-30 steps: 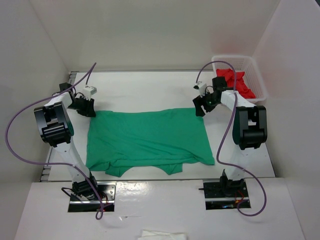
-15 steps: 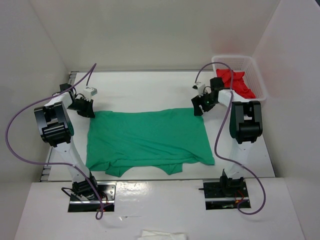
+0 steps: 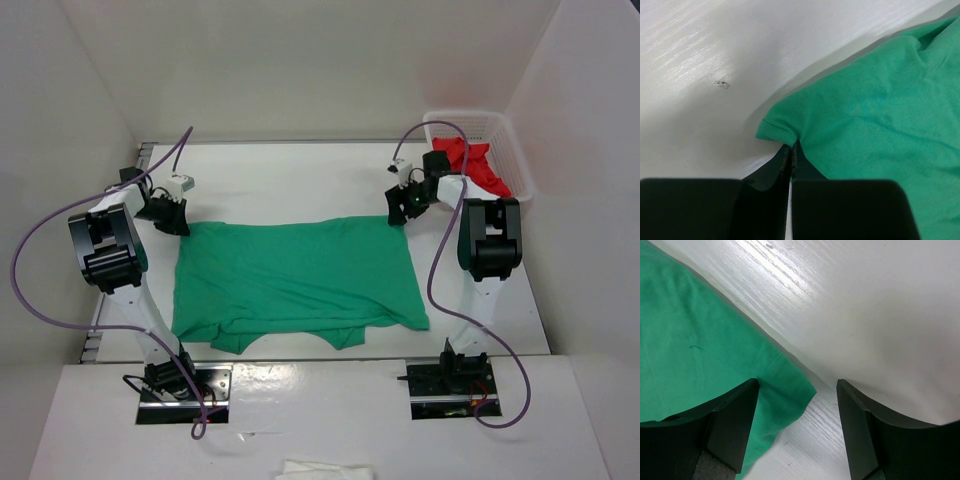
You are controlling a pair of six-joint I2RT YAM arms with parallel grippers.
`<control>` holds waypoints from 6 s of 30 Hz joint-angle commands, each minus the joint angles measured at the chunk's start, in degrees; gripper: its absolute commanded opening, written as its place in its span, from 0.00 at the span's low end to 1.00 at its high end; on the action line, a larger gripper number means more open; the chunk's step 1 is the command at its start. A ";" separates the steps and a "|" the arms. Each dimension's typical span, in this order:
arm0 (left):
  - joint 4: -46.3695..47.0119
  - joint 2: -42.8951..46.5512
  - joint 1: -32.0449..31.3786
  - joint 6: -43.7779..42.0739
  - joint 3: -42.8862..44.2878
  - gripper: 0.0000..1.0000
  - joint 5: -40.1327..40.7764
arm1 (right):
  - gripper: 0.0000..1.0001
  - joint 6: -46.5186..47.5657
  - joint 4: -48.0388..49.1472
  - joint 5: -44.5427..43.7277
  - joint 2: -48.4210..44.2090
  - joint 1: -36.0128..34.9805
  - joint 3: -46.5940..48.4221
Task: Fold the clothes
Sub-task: Fold the tank top
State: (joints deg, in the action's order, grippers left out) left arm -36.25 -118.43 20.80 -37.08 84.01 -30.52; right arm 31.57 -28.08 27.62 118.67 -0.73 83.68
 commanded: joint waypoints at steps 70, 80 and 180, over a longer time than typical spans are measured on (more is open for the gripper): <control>5.48 78.51 2.32 22.57 -3.93 0.00 13.20 | 0.00 -2.48 -9.63 -13.99 -69.54 -1.38 -0.27; 7.33 87.85 2.32 28.81 -15.09 0.00 23.04 | 0.00 -8.62 -8.49 -18.20 -75.42 -1.38 -5.10; 6.19 98.92 2.32 35.59 -12.46 0.00 21.38 | 0.00 -18.74 -8.66 -20.32 -80.70 -1.38 -6.77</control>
State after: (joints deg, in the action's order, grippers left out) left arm -30.92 -20.47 23.14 -2.70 71.64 -10.70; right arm 12.91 -36.23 7.51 38.09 -2.26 76.14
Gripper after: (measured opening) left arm 0.009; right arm 0.012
